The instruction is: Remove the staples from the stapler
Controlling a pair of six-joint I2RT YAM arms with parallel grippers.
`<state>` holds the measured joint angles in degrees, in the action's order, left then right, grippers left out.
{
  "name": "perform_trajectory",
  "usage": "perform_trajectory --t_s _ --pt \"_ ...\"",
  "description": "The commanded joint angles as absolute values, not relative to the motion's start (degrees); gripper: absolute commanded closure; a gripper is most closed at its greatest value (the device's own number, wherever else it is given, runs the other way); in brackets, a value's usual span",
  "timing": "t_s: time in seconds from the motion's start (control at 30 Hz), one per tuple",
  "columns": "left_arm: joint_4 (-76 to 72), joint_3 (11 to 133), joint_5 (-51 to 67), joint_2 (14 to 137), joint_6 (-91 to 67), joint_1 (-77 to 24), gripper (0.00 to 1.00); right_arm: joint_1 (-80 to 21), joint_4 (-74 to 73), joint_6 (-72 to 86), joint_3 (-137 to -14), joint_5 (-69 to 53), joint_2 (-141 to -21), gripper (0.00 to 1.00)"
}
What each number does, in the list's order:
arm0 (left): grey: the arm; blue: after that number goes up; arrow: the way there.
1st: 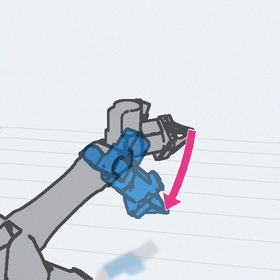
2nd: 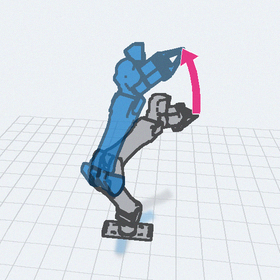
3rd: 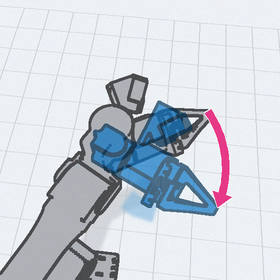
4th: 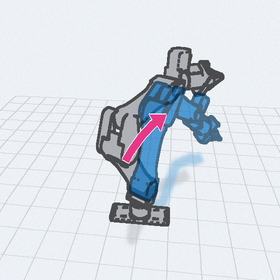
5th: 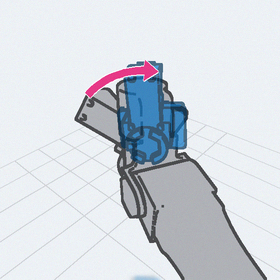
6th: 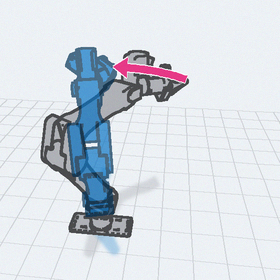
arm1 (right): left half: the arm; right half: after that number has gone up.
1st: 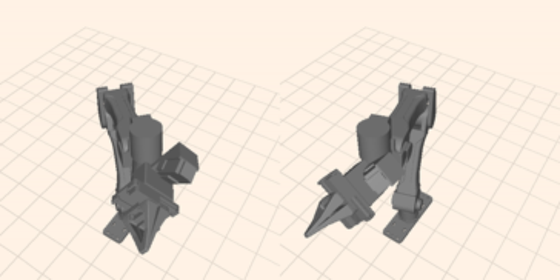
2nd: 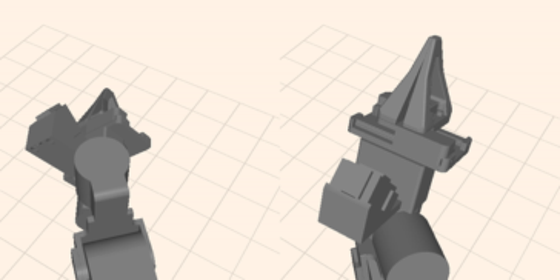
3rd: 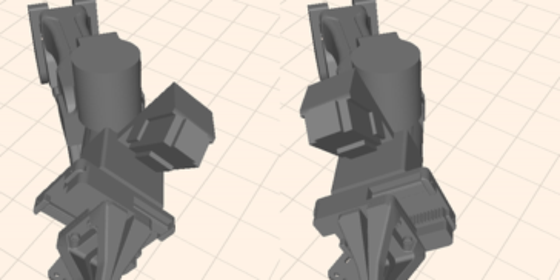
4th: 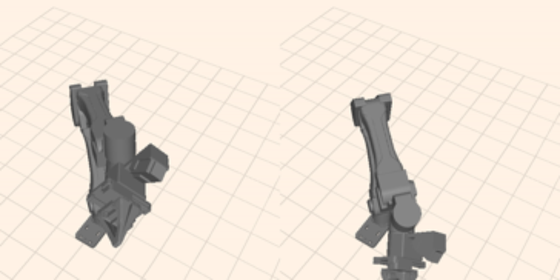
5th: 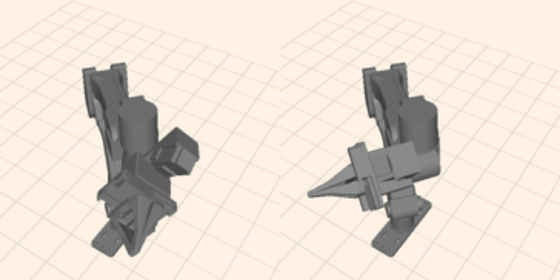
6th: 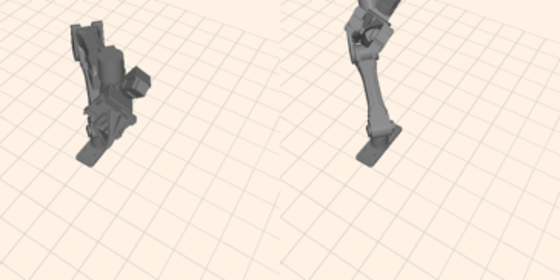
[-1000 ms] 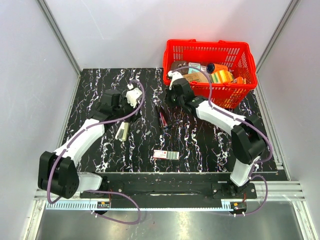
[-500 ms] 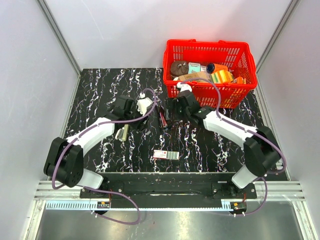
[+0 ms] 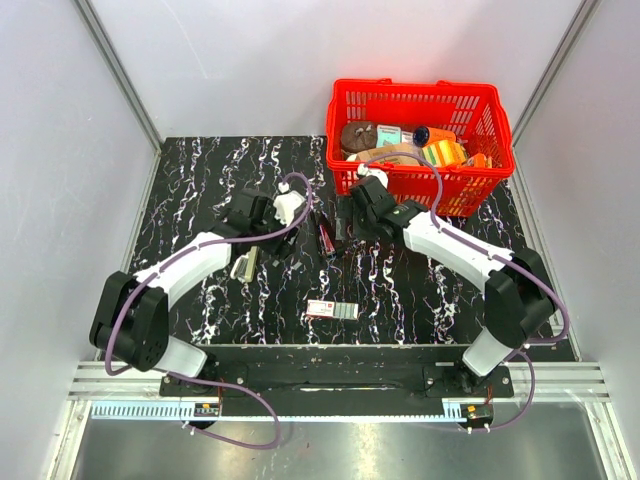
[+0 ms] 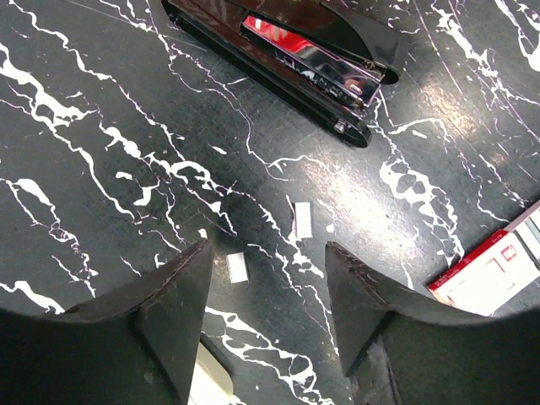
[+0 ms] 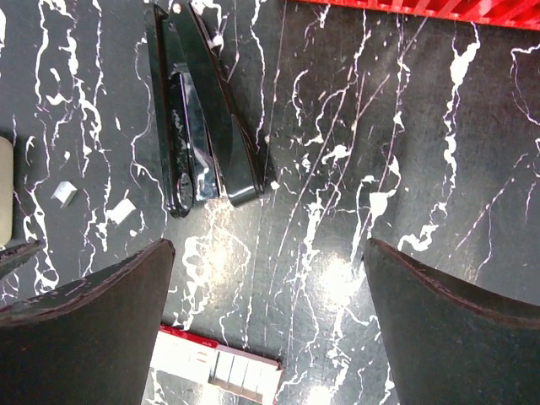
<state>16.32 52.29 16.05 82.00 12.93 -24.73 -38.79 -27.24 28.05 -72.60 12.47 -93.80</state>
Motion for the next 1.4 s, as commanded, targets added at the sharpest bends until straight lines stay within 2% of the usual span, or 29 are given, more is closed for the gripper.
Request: perform_trajectory --t_s 0.0,0.47,0.5,0.53,0.6,0.87,1.07,1.37 --pt "15.38 55.55 12.83 84.11 11.87 -25.75 0.4 -39.02 -29.7 28.65 -75.23 11.87 -93.16 0.01" --pt "14.77 56.78 6.86 88.76 11.69 -27.68 0.35 -38.94 -26.9 25.58 -70.41 9.76 -88.42 0.01" --pt "14.33 56.78 6.25 89.2 11.43 -27.77 0.34 -38.94 -26.46 25.23 -69.53 9.84 -87.55 0.01" --pt "13.98 56.78 5.81 89.73 11.16 -27.86 0.27 -39.02 -25.85 25.22 -68.65 10.1 -86.58 0.01" --pt "13.89 57.04 4.93 90.87 10.46 -28.3 0.27 -38.94 -24.88 25.05 -67.24 10.54 -85.09 0.0" --pt "15.03 57.92 4.04 95.01 8.35 -28.91 0.27 -38.94 -22.77 25.84 -62.5 11.16 -81.3 0.0" --pt "14.85 57.74 3.78 95.1 9.4 -32.86 0.3 -38.94 -21.09 27.42 -60.47 10.63 -82.26 0.1" --pt "16.87 59.59 1.76 97.64 9.05 -34.45 0.34 -38.94 -20.65 26.98 -59.94 11.34 -82.09 0.15"
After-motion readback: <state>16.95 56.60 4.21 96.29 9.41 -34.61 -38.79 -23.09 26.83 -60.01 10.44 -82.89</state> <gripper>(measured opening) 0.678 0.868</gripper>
